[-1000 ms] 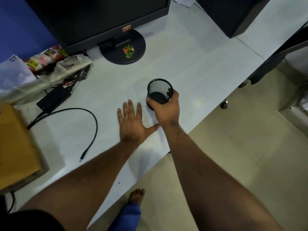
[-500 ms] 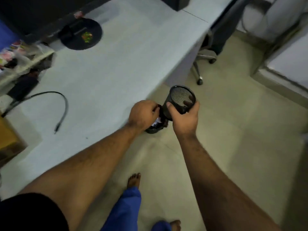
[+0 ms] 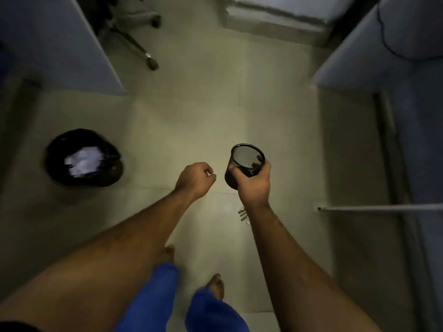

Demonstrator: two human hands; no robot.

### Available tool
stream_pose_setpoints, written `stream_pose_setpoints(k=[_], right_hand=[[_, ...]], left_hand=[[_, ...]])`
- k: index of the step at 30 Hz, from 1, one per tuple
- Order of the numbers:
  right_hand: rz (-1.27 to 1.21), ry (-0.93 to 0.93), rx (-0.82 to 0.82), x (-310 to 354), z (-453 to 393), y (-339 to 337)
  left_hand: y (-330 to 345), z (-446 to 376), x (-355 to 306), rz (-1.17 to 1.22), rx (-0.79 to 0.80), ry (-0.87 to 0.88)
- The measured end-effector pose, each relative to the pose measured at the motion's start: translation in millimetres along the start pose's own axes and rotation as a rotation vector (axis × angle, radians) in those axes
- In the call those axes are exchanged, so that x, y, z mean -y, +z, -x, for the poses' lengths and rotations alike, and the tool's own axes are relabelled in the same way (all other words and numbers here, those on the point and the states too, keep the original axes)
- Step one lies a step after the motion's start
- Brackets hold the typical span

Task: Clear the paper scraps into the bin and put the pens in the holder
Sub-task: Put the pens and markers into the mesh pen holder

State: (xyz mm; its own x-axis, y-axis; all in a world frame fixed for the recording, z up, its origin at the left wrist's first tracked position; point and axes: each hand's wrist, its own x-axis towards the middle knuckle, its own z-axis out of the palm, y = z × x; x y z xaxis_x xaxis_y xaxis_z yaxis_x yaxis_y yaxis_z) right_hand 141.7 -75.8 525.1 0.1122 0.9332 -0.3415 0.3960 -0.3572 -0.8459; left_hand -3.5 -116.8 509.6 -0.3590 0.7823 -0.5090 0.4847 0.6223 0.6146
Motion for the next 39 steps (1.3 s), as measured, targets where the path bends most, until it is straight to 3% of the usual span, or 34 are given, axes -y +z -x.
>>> stream_pose_setpoints(k=[7,16,22,34,39], right_hand=[[-0.026,0.161,-0.202,-213.1,-108.2,6.7],[0.272,0.062,-0.280,-428.0,-205.3,1.5],[0.338,-0.013,-0.175,-464.3,-247.6,-3.2],[0.257,0.035,-0.264,-497.7,-252.8,-33.2],[0.219,0.042,-0.253,-503.9,-246.9,-37.1]], left_hand=[[211.1,-116.6,59.6,-0.091,0.234,0.072],[416.4,-220.5,123.6,-0.256,0.320,0.190],[482.9,-246.8,140.4,-0.314,0.286,0.233],[521.4,-253.7,133.8,-0.490,0.224,0.303],[512.3,-257.0,129.7,-0.330,0.160,0.243]])
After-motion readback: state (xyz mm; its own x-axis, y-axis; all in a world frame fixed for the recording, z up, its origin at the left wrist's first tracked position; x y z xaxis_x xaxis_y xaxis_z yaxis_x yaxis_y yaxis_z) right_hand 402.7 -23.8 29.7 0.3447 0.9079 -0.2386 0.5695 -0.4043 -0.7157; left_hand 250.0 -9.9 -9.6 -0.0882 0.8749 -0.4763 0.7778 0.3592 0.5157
